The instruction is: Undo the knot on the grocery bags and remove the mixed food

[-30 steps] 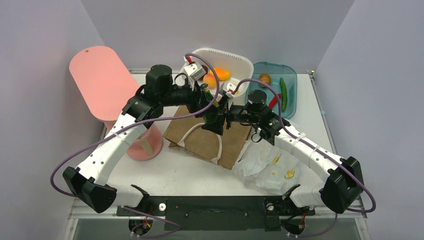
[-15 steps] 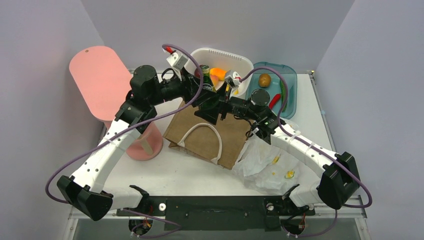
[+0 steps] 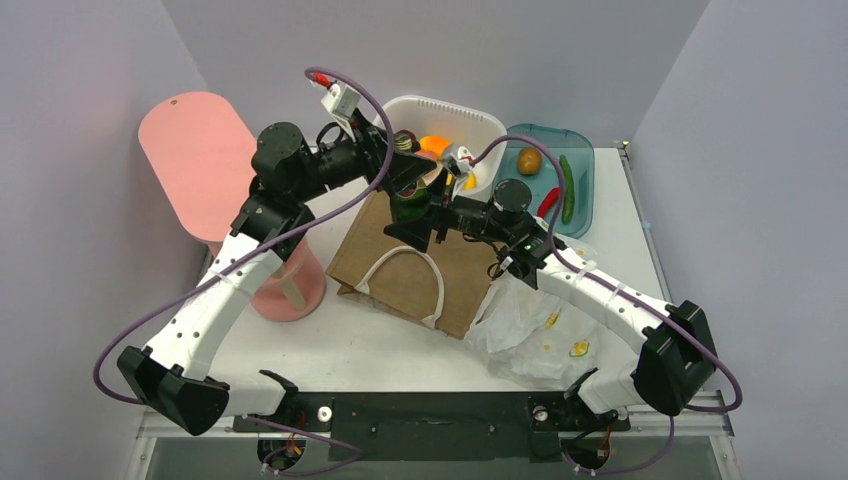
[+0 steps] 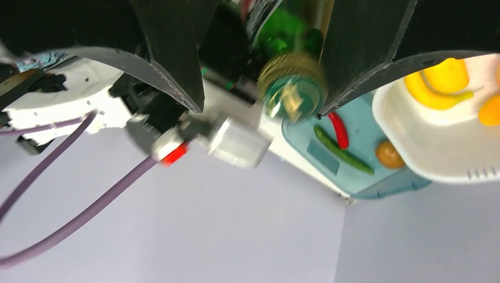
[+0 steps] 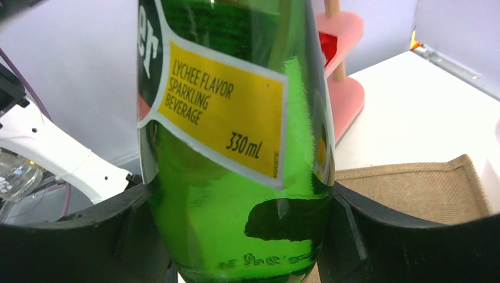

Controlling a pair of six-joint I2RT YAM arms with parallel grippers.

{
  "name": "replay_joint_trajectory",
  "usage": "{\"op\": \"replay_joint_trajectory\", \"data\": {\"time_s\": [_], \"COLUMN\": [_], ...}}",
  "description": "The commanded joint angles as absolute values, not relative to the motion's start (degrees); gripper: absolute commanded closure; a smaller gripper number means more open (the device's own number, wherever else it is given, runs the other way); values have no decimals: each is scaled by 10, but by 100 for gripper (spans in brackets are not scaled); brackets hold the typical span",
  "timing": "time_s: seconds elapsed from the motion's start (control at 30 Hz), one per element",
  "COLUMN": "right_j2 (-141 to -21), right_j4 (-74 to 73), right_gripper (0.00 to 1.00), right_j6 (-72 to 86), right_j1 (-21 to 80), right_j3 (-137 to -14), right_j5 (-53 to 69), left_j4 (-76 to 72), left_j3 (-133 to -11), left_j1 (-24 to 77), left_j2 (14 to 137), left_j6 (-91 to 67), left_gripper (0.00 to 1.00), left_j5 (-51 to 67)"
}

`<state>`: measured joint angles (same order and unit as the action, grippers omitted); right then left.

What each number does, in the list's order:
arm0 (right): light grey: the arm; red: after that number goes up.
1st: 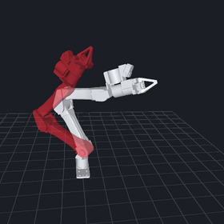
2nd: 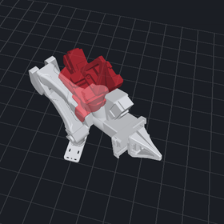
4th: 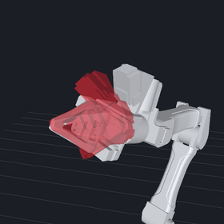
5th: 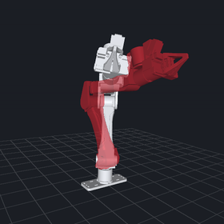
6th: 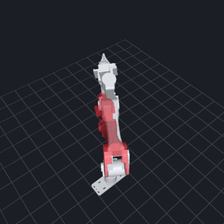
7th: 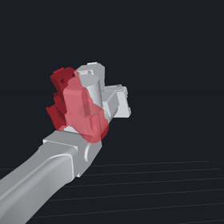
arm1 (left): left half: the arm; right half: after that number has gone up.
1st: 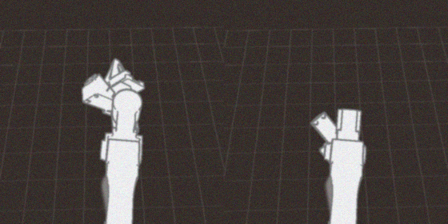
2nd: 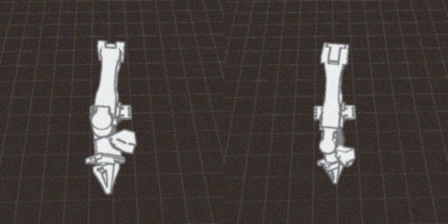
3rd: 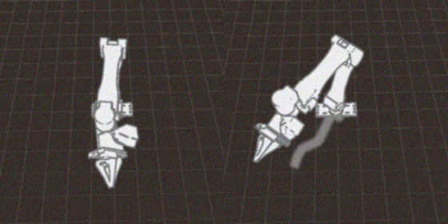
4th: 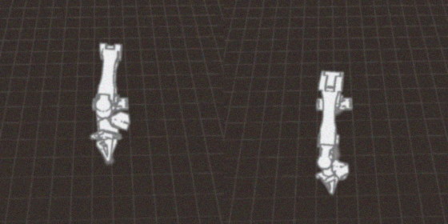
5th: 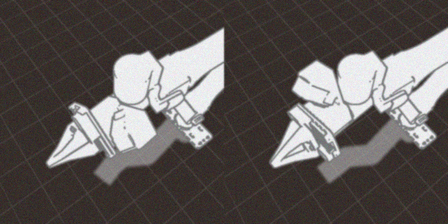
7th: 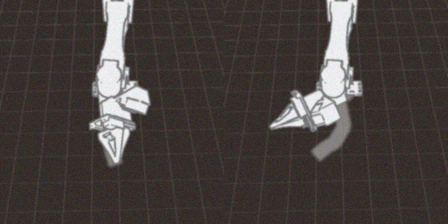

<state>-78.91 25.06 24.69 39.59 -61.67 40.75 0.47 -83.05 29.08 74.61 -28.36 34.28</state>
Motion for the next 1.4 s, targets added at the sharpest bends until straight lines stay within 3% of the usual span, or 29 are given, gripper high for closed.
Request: {"op": "replay_joint_trajectory", "data": {"time_s": [0.0,0.47,0.7,0.8,0.87,1.13,1.2,1.23,1.3,1.37], "right_j2": [-787,-791,-791,-793,-795,-799,-800,-801,-800,-800], "right_j4": [314,305,289,288,286,285,284,284,282,280], "right_gripper": [100,100,100,100,100,100,100,100,100,100], "right_j6": [226,197,172,172,172,171,171,171,170,167], "right_j1": [410,416,420,421,421,422,421,421,422,421], "right_j3": [-643,-663,-673,-678,-681,-691,-693,-693,-693,-693], "right_j5": [412,419,423,423,422,422,426,426,429,430], "left_j4": [-69,7,37,34,36,71,71,70,63,53], "left_j3": [-879,-881,-891,-891,-890,-876,-872,-873,-875,-877], "left_j1": [291,291,290,290,290,290,290,290,287,283], "left_j2": [740,752,765,765,764,758,755,754,753,751], "left_j6": [-324,-288,-289,-285,-284,-266,-266,-267,-271,-279], "left_gripper": [33,36,51,69,71,56,67,83,99,100], "left_j5": [324,300,331,337,344,352,350,349,349,350]}}
